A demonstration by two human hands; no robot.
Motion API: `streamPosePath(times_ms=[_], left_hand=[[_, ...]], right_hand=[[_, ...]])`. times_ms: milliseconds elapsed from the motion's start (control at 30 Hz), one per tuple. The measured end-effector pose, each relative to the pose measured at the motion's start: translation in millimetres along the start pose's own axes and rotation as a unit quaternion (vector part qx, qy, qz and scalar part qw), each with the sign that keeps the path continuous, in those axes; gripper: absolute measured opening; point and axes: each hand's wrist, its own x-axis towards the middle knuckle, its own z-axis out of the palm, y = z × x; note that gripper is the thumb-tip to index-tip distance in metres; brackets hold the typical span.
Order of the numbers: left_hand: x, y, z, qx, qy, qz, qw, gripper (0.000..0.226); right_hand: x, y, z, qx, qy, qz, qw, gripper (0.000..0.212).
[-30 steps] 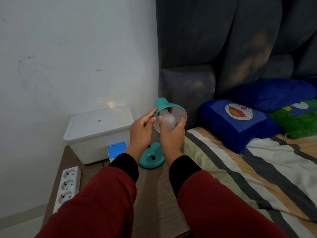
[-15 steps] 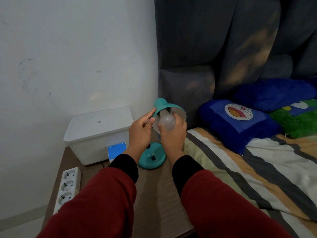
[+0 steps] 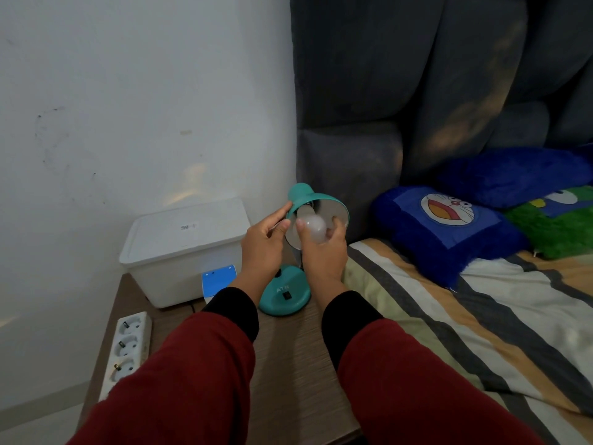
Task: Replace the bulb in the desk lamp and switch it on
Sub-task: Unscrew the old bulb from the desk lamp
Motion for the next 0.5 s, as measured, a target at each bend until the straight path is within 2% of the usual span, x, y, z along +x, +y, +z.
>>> streamPosePath(times_ms=[67,167,300,433,500], left_hand=[[0.3,-0.8,0.2,0.002,0.003,0.001,1.0,0.035],[0.0,-1.6,-0.2,0.003,0.003,0.005,1.0,0.035],[0.5,-1.1,-0.6,0.0,0.001,0.002,1.0,0.035],[0.3,-1.3,-1.1,0.009,0.004,-0.001,1.0,0.035],[0.4,-1.5,-0.3,0.011,0.008,0.0,1.0,0.035]], right_hand=[[1.0,1.5,-0.4,-0.034,0.004,-0.029,0.999,0.067],[0.7,2.7,0.0,-0.052,0.011,-0.06,0.997,0.067],[-1.3,3.9,0.9,0.039,-0.018,0.029,0.999,0.076],[1.0,-1.4,-5.4,-0.087,-0.004,-0.07,0.994,0.066],[1.2,-2.5,-6.9,-0.092,-0.009,-0.068,0.993,0.067]])
